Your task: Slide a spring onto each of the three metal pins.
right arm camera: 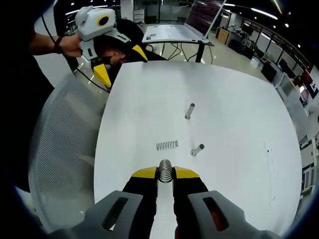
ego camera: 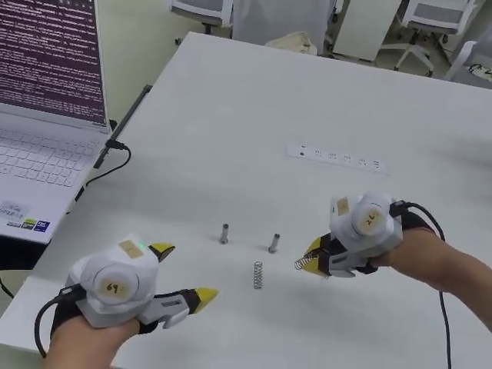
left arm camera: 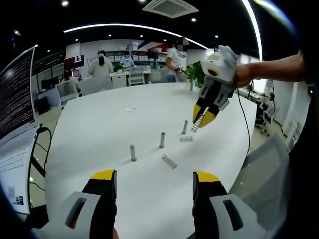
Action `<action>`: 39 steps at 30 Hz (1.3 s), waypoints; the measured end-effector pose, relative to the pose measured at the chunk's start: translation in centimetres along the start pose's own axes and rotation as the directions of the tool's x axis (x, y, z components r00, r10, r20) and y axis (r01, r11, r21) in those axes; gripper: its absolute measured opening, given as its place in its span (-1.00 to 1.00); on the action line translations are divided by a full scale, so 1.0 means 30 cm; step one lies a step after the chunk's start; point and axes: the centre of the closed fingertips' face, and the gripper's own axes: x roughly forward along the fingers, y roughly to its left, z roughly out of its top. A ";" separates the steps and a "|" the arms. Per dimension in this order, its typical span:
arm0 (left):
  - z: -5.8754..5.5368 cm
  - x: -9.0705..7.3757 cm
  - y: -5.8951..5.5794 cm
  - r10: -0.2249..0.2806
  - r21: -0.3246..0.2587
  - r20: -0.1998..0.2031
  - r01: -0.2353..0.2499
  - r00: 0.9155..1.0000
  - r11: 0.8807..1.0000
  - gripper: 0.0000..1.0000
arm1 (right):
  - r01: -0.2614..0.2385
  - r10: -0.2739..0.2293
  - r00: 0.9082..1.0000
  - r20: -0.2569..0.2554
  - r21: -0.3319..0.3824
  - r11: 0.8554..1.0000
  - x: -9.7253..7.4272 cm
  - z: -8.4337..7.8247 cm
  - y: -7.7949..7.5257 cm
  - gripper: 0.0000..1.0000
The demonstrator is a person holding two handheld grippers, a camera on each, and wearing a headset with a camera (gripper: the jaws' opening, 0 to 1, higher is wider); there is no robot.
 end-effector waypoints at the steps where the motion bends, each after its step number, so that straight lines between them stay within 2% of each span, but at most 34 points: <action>1: 0.002 0.001 0.001 -0.001 0.001 0.002 0.001 1.000 1.000 0.15 | -0.002 0.002 1.000 -0.001 -0.001 1.000 0.003 0.004 -0.004 -0.83; 9: 0.022 0.003 -0.010 -0.009 0.006 0.012 0.009 1.000 1.000 0.15 | -0.014 0.014 1.000 0.003 -0.020 1.000 0.034 0.057 -0.045 -0.83; 19: 0.017 0.003 0.001 -0.007 -0.016 0.013 0.007 1.000 1.000 0.15 | -0.026 0.026 1.000 0.014 -0.038 0.999 0.087 0.138 -0.100 -0.83; 28: 0.018 0.007 -0.010 -0.022 -0.009 0.010 0.022 1.000 1.000 0.15 | -0.041 0.042 0.999 0.007 -0.067 0.997 0.143 0.196 -0.135 -0.83; 34: 0.020 0.013 -0.014 -0.029 -0.014 0.010 0.029 1.000 0.999 0.16 | -0.053 0.054 0.999 0.008 -0.079 0.995 0.179 0.227 -0.160 -0.83; 39: 0.015 0.019 -0.011 -0.029 -0.015 0.005 0.029 1.000 0.999 0.17 | -0.067 0.066 0.998 -0.014 -0.091 0.994 0.210 0.219 -0.178 -0.83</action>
